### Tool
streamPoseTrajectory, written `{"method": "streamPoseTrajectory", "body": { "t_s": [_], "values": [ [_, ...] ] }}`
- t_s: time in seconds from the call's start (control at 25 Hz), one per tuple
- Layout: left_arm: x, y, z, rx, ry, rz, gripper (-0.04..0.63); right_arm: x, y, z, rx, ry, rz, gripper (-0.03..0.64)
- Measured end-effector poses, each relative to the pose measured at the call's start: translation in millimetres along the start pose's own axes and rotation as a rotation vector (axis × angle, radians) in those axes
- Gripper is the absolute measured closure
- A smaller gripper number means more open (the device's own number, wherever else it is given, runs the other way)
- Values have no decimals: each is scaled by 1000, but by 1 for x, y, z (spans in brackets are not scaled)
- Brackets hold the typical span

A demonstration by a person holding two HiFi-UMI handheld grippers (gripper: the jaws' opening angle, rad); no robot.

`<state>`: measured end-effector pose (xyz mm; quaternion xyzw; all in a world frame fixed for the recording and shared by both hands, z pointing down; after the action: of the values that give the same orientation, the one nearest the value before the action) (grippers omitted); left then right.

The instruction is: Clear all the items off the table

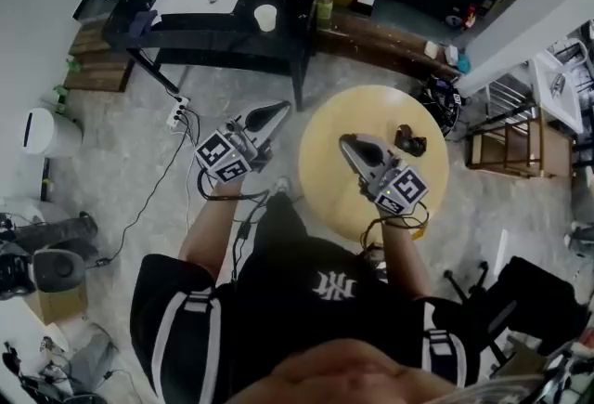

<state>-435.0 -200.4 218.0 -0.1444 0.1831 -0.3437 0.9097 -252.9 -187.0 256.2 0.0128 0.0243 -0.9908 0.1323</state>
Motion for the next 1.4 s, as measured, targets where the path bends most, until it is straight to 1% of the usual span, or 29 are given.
{"method": "streamPoseTrajectory", "body": {
  "t_s": [0.08, 0.16, 0.2, 0.24, 0.28, 0.36, 0.4, 0.48, 0.56, 0.64, 0.68, 0.72, 0.76, 0.88, 0.92, 1.04, 1.12, 1.28, 1.4],
  "values": [
    [13, 59, 19, 25, -55, 29, 581, -44, -25, -12, -16, 19, -10, 614],
    [22, 120, 48, 64, -132, 53, 581, -92, -51, -21, -41, 48, 19, 614],
    [22, 150, 69, 68, -161, 60, 581, -119, -67, -20, -53, 63, 44, 614],
    [21, 178, 90, 52, -174, 62, 581, -146, -83, -16, -61, 73, 66, 614],
    [18, 204, 109, 17, -170, 62, 581, -171, -99, -10, -59, 78, 82, 614],
    [15, 250, 138, -66, -139, 71, 581, -212, -126, 3, -22, 78, 88, 614],
    [15, 270, 150, -94, -134, 79, 581, -228, -136, 8, 4, 78, 86, 614],
    [17, 303, 169, -113, -168, 103, 581, -250, -150, 12, 34, 80, 82, 614],
    [14, 329, 177, -83, -240, 136, 581, -256, -163, 4, 30, 89, 84, 614],
    [5, 343, 176, -35, -310, 157, 581, -254, -174, -11, 14, 97, 89, 614],
    [1, 345, 175, -18, -338, 155, 581, -252, -176, -19, 5, 97, 90, 614],
    [-3, 344, 174, -18, -357, 150, 581, -249, -178, -26, -4, 91, 90, 614],
    [-6, 343, 173, -41, -365, 149, 581, -246, -179, -31, -12, 79, 90, 614],
    [-14, 336, 173, -155, -331, 162, 581, -240, -185, -41, -21, 40, 112, 614],
    [-15, 335, 171, -172, -313, 168, 582, -241, -187, -44, -22, 29, 122, 614],
    [-15, 336, 161, -169, -258, 185, 581, -249, -197, -44, -29, -15, 134, 614],
    [-17, 334, 157, -175, -237, 191, 581, -251, -200, -43, -26, -42, 146, 614],
    [-24, 330, 158, -156, -255, 195, 581, -240, -210, -50, -53, -41, 133, 614],
    [-29, 335, 159, -156, -252, 196, 581, -234, -220, -51, -59, -47, 115, 614]
  ]
}}
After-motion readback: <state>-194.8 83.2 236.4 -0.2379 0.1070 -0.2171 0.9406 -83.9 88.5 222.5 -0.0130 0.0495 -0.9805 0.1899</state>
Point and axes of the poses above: the fingertips, and each gripper's own axes: x forward along the fingers, y to its right, z out of its underside, the point moved 4 cm from there along -x, backward along the fingers, and after that the axes turned 11 degrees about -x, right-handed, at the moved point
